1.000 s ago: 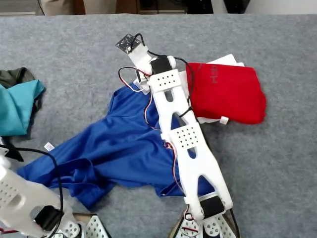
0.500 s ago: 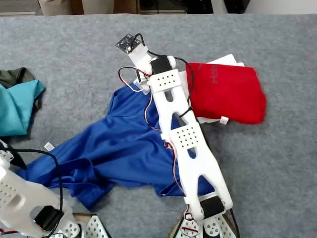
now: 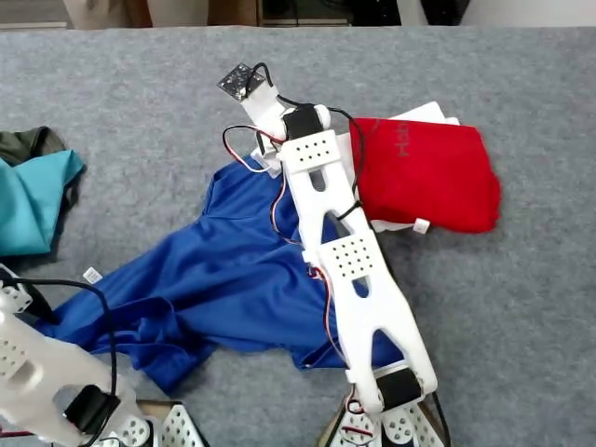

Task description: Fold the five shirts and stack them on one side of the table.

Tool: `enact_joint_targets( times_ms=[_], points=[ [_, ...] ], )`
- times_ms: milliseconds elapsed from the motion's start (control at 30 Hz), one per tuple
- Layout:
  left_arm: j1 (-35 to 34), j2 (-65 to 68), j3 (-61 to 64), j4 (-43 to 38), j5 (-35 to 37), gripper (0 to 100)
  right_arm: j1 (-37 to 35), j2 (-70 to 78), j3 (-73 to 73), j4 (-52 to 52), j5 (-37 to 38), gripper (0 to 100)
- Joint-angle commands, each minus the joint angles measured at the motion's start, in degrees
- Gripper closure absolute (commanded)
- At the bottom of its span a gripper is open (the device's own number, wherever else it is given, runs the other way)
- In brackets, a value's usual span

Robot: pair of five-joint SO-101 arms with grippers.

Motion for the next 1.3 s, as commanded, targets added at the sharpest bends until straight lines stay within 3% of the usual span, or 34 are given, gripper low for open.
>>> enact_joint_targets(
  times_ms=[0, 167, 300, 567, 733, 1000, 1267],
  points=[
    [-0.44, 3.91, -2.55, -1.23, 0.97, 85, 0.84, -0.75, -1.80, -0.35, -0.53, 99.8],
    [-0.35, 9.27, -7.82, 1.14, 2.29, 86, 0.84, -0.75, -1.80, -0.35, -0.53, 99.8],
    [0.26, 9.36, -10.11, 0.88, 7.82, 99, 0.84, -0.75, -1.80, -0.35, -0.53, 99.8],
    [4.48, 5.41, -11.69, 3.52, 10.11, 98, 1.01, -0.75, -2.51, 1.32, -0.53, 99.8],
    [7.82, -10.42, -11.69, 3.52, 11.60, 98, 1.36, -7.25, -3.21, 2.90, -0.53, 99.8],
    [10.11, -46.99, -12.04, 2.37, 20.75, 98, 1.54, -34.59, -3.03, 2.73, -0.70, 99.8],
    [10.29, -65.89, -17.85, -5.01, 31.82, 98, 6.81, -56.22, -2.59, -7.21, -8.70, 99.8]
  ],
)
